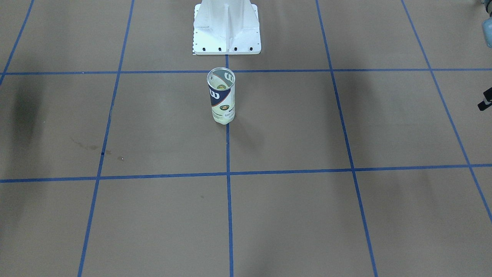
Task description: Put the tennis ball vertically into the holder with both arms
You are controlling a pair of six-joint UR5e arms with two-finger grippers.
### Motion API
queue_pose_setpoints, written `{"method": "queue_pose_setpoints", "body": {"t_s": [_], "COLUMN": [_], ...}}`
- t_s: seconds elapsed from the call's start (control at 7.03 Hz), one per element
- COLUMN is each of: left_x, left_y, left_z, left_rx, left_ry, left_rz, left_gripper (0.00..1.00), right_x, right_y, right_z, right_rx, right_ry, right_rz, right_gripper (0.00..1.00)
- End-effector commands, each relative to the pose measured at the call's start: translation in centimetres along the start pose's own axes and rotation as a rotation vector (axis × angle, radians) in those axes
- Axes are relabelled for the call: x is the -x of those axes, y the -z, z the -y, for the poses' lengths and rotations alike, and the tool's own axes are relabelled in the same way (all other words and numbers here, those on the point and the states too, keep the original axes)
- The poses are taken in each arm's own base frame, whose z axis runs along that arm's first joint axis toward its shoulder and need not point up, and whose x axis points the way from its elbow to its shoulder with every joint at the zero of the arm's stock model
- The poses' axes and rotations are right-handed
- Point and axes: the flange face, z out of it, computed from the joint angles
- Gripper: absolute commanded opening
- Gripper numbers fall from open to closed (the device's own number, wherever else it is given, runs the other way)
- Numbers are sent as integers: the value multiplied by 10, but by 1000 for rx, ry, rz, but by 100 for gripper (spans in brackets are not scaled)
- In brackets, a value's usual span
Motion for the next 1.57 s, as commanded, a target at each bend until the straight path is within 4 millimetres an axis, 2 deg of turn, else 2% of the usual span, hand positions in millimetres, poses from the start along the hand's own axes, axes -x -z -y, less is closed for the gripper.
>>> {"method": "queue_pose_setpoints", "body": {"t_s": [0.0, 0.14, 0.28, 0.57, 0.85, 1.28, 1.42], "left_x": [9, 10, 20, 26, 21, 12, 21], "left_y": [-7, -7, -16, -22, -21, -11, -20], "left_z": [-10, -13, -20, -24, -18, -21, -29], "left_rx": [23, 24, 45, 76, 77, 61, 89], "left_ry": [-27, -68, -163, -149, -153, -169, -145], "left_rz": [6, 6, 12, 11, 8, 1, 2], "left_gripper": [100, 100, 100, 100, 100, 100, 100], "right_x": [-16, -23, -26, -31, -33, -20, -15], "right_y": [9, 7, 8, 8, 6, 19, 26], "right_z": [-1, -6, -10, -17, -19, -19, -23], "right_rx": [-14, -9, -14, -17, -13, -32, -39], "right_ry": [10, 33, 35, 31, 24, 44, 53], "right_rz": [-5, -8, -8, -8, -9, 2, 16], "right_gripper": [99, 99, 99, 99, 99, 99, 99]}}
